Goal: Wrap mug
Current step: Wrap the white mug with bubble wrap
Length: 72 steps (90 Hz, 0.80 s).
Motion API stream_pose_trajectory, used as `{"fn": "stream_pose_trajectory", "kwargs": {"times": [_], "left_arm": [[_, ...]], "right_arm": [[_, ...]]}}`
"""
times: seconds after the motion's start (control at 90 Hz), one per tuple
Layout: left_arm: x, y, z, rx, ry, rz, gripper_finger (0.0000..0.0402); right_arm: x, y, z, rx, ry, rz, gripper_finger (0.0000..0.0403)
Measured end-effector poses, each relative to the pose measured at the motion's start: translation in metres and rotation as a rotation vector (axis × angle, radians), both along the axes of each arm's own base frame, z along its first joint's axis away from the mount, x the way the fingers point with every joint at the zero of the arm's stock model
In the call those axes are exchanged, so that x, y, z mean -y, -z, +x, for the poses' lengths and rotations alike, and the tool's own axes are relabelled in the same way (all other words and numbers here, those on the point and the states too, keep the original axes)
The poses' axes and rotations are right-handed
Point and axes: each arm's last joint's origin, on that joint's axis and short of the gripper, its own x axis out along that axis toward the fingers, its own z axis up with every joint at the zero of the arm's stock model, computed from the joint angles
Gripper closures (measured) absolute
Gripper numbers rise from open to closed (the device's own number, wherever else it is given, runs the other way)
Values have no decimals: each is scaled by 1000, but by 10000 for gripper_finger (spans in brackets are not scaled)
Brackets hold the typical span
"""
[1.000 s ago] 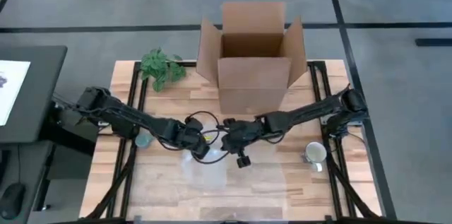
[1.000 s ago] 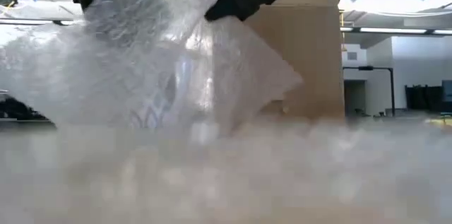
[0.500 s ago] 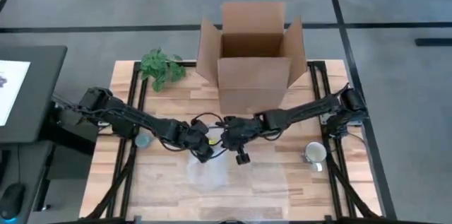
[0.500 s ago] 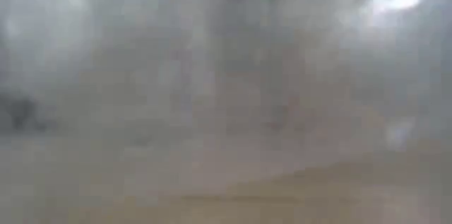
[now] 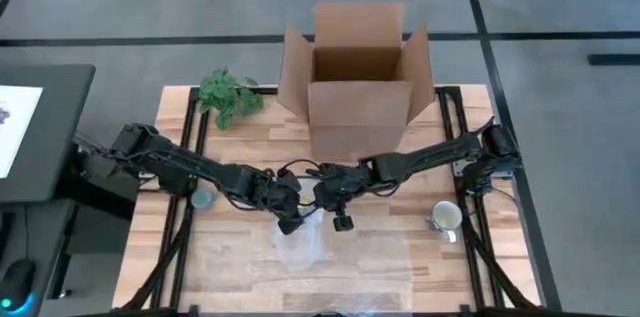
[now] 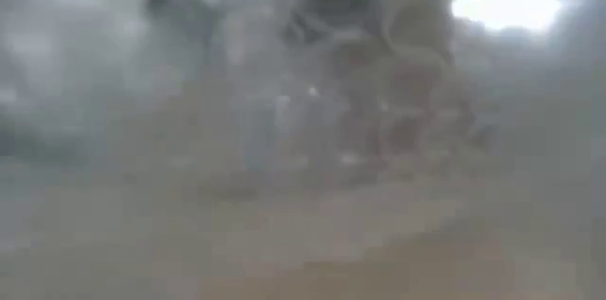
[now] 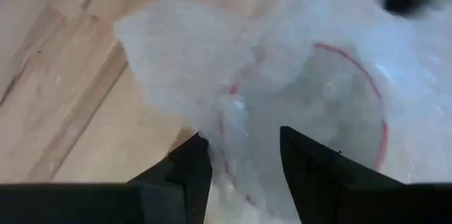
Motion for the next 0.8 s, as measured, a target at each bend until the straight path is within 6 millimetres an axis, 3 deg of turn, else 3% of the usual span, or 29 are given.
{"fn": "stream_pose_trajectory", "kwargs": {"times": [0.256, 0.467, 0.633, 0.8], "left_arm": [[2, -43, -1, -40, 108, 32, 260], [20, -73, 1, 55, 235, -43, 260], [38, -80, 7, 180, 232, -103, 260], [45, -72, 25, 257, 107, -186, 260]], "right_arm": [[17, 0, 2, -14, 117, 73, 403], [28, 0, 3, -32, 179, 125, 403], [26, -2, 3, -24, 172, 130, 403], [24, 0, 2, -38, 166, 126, 403]]}}
